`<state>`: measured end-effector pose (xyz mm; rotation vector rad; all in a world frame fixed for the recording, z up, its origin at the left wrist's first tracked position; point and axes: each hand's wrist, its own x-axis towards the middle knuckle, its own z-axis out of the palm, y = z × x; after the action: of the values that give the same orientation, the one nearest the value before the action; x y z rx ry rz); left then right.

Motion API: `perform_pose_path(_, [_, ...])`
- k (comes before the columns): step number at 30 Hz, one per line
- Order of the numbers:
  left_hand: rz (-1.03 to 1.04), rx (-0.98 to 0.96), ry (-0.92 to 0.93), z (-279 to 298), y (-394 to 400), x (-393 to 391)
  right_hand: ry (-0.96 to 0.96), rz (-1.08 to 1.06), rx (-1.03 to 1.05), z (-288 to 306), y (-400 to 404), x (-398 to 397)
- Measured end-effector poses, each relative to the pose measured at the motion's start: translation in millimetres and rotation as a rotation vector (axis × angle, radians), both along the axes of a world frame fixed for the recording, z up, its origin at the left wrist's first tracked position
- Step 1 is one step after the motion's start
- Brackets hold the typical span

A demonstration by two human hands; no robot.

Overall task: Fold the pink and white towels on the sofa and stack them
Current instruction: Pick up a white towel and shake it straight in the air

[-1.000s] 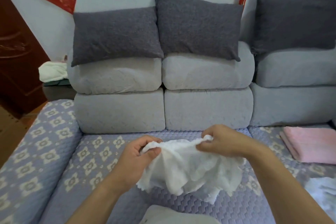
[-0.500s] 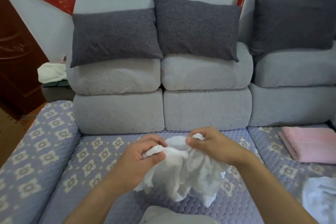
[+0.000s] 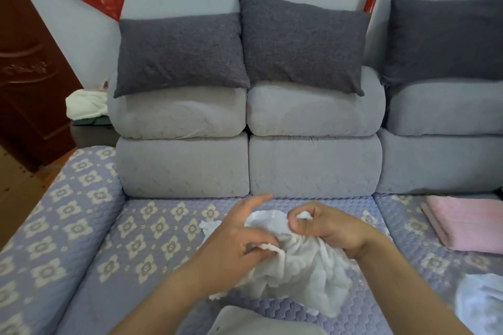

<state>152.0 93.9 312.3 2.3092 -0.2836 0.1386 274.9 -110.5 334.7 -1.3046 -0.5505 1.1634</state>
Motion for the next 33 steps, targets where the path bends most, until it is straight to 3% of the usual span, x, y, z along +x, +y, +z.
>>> perform_pose_path(4, [-0.098,0.078,0.047,0.9,3.4,0.3,-0.172,0.045,-0.110,6.5,-4.4,1.9])
perform_pose_path(11, [0.022,-0.220,0.157,10.3,15.9,-9.0,-0.647,-0.010,-0.474,11.8,-12.7,8.5])
perform_pose_path(12, [0.029,-0.300,0.201,11.0,15.0,-9.7,-0.660,-0.033,-0.481,11.3,-11.6,7.4])
perform_pose_path(16, [0.100,-0.999,0.430,11.7,3.7,-8.1,-0.741,-0.022,-0.551,5.6,-0.4,-1.0])
perform_pose_path(17, [0.107,-1.080,0.446,9.7,1.4,-6.7,-0.762,-0.023,-0.573,3.6,2.2,-3.4])
perform_pose_path(20, [0.121,-0.974,0.424,7.6,-2.3,-4.6,-0.841,-0.094,-0.588,-2.5,5.3,-4.1])
perform_pose_path(22, [0.123,-0.843,0.383,8.1,-2.8,-6.2,-0.992,-0.117,-0.538,-6.7,5.8,-4.1])
perform_pose_path(27, [0.084,-0.665,0.356,13.6,0.7,-7.1,-1.296,-0.147,-0.257,-26.1,17.2,-18.8])
perform_pose_path(30, [0.105,-0.481,0.307,12.4,5.5,-7.5,-1.153,-0.166,-0.173,-30.8,19.2,-18.3])
perform_pose_path(33, [0.203,-0.208,0.097,11.7,10.4,-13.6,-0.847,-0.265,-0.363,-26.3,11.2,-4.9])
